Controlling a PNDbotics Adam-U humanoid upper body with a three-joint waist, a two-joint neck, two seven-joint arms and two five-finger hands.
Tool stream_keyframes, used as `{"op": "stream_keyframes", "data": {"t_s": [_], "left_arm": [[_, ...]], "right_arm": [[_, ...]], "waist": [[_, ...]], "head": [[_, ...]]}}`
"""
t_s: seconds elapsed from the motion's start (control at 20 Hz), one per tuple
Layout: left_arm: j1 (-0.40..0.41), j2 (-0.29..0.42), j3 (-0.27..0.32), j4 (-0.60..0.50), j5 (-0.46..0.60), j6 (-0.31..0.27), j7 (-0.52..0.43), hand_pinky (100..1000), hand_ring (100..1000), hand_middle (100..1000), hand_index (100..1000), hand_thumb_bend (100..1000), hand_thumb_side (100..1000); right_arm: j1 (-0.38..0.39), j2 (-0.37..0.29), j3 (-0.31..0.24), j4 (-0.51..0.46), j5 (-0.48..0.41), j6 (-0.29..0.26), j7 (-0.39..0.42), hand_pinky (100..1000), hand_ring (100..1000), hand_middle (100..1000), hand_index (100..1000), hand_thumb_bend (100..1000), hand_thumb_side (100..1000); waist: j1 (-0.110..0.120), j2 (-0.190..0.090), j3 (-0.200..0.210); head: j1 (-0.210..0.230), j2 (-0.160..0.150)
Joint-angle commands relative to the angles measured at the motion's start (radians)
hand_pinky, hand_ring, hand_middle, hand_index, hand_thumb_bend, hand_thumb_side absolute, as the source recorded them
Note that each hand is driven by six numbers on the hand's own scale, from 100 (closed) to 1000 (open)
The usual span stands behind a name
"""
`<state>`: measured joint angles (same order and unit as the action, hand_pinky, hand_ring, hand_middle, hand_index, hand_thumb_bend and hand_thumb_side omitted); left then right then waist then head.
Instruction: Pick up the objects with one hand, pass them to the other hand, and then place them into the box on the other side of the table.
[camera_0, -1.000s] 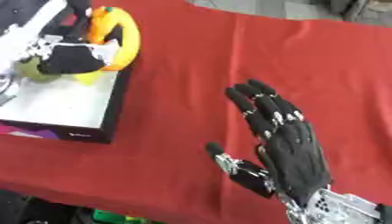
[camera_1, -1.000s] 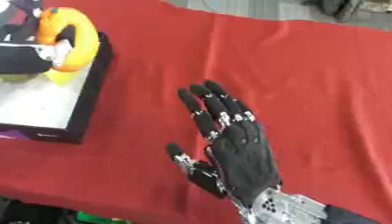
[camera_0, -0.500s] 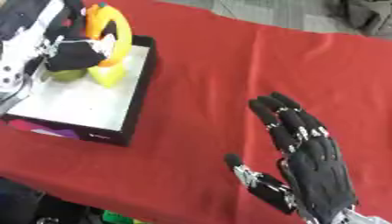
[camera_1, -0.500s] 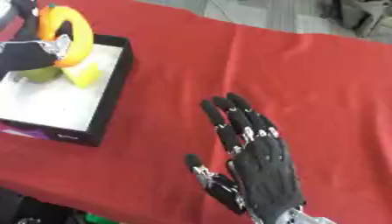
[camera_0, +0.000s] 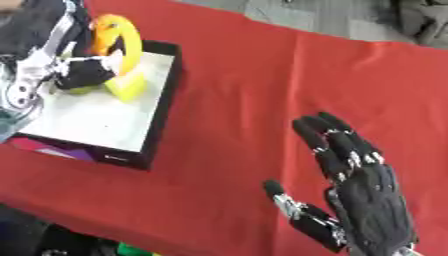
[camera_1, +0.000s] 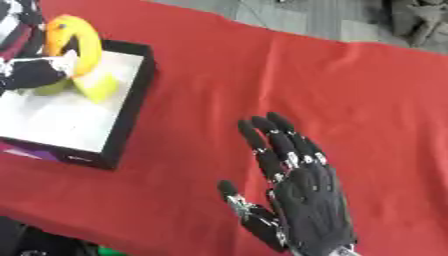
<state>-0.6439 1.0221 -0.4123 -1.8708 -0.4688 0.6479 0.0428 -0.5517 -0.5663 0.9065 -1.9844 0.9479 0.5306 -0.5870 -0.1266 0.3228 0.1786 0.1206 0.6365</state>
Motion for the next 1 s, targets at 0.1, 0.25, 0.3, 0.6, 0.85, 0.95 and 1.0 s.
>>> {"op": "stream_keyframes", "data": {"t_s": [0.1,0.25,0.3,0.6,0.85,0.95,1.0], "left_arm": [[-0.007,0.022,0.032,0.044,-0.126,0.019,-0.072,944,836,772,867,224,209],[-0.004,0.017,0.045,0.064,-0.180,0.039,-0.111,938,831,766,863,183,206],[-0.003,0.017,0.049,0.063,-0.188,0.041,-0.118,931,826,765,858,138,206],[0.019,0.021,0.065,0.023,-0.149,0.046,-0.116,841,748,752,840,100,250],[0.039,-0.002,0.146,-0.119,0.228,-0.068,-0.101,742,710,721,860,100,572],[0.038,-0.003,0.215,-0.127,0.447,-0.209,-0.026,732,717,722,852,100,566],[0.045,0.009,0.248,-0.128,0.538,-0.283,0.026,736,733,737,853,100,575]], "right_arm": [[0.001,-0.008,-0.013,-0.016,-0.005,0.176,-0.197,524,837,784,876,546,262],[0.005,-0.010,-0.016,-0.016,-0.004,0.175,-0.202,526,837,785,877,547,261],[0.007,-0.011,-0.017,-0.016,-0.003,0.175,-0.202,526,837,785,877,547,262],[0.017,-0.017,-0.029,-0.016,0.001,0.176,-0.209,537,838,786,879,527,254],[0.055,-0.031,-0.107,-0.016,0.005,0.185,-0.259,580,833,786,870,444,100],[0.075,-0.060,-0.201,-0.016,-0.011,0.190,-0.303,623,837,788,869,410,100],[0.082,-0.081,-0.260,-0.016,-0.019,0.187,-0.312,642,840,791,870,397,100]], "waist": [[0.008,-0.019,-0.001],[0.009,-0.022,-0.001],[0.009,-0.023,-0.001],[0.011,-0.030,-0.003],[0.005,-0.045,-0.009],[0.003,-0.059,-0.010],[0.004,-0.068,-0.011]], "head": [[0.002,-0.012],[-0.001,-0.009],[-0.002,-0.008],[-0.012,-0.008],[-0.117,0.009],[-0.194,0.022],[-0.224,0.026]]}}
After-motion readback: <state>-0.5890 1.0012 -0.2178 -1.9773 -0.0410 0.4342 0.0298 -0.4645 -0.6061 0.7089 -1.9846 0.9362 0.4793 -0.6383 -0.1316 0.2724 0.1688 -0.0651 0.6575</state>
